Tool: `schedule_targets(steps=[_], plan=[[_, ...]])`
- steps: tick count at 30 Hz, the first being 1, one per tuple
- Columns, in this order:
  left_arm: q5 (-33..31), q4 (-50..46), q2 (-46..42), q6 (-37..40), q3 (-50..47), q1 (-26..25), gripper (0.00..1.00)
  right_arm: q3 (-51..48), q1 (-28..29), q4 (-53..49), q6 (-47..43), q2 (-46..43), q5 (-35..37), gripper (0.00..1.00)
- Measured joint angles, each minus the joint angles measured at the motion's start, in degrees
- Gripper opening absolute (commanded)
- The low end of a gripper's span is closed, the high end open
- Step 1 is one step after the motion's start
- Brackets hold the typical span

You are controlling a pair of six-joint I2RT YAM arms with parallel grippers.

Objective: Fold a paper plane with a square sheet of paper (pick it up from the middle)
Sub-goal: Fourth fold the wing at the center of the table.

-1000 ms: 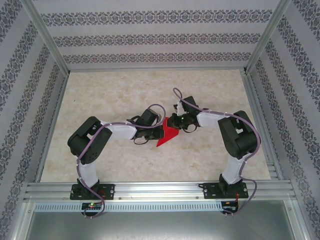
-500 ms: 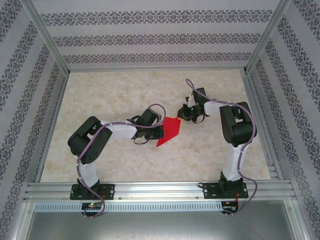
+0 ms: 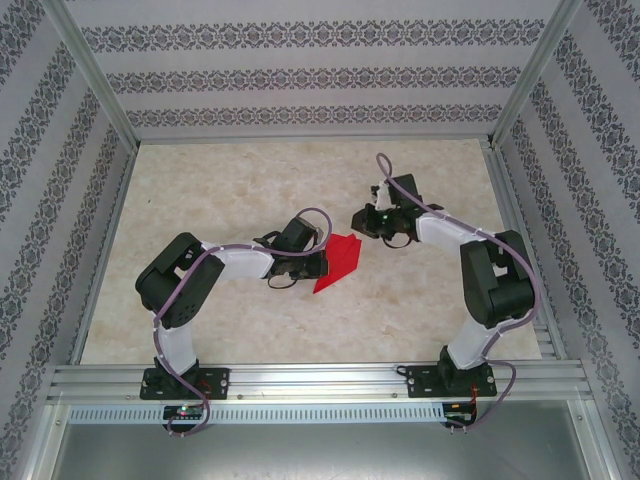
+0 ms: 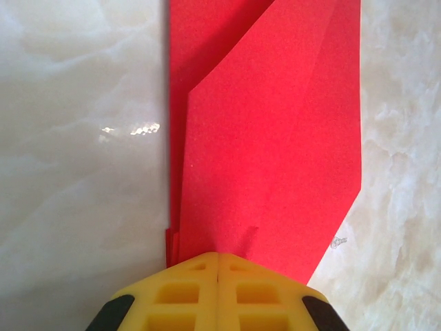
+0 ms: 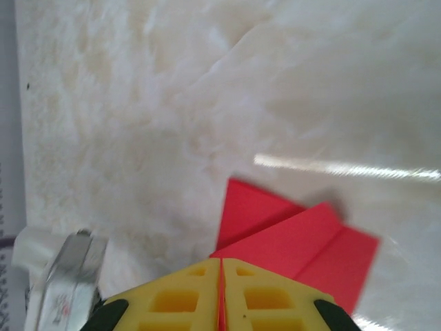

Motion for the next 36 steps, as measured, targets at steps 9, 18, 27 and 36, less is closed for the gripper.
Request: schedule_targets(steps=[9, 18, 27, 36], plan=[[0.0, 1.7, -0.3, 0.0, -1.0, 0.0, 0.0, -2.5, 7.6, 2.4, 3.4, 6.1, -0.7, 0.01], [0.5, 2.6, -0.8, 0.4, -1.5, 0.0, 0.02, -2.2, 7.8, 2.7, 3.7, 10.0, -0.7, 0.01], [4.6, 3.8, -3.1, 0.5, -1.5, 0.0, 0.18, -2.1, 7.8, 2.8, 2.9, 10.1, -0.9, 0.01], [6.5, 3.7, -2.3, -0.5, -2.4, 0.0, 0.17, -1.3, 7.4, 2.5, 2.7, 11.0, -1.8, 0.01]])
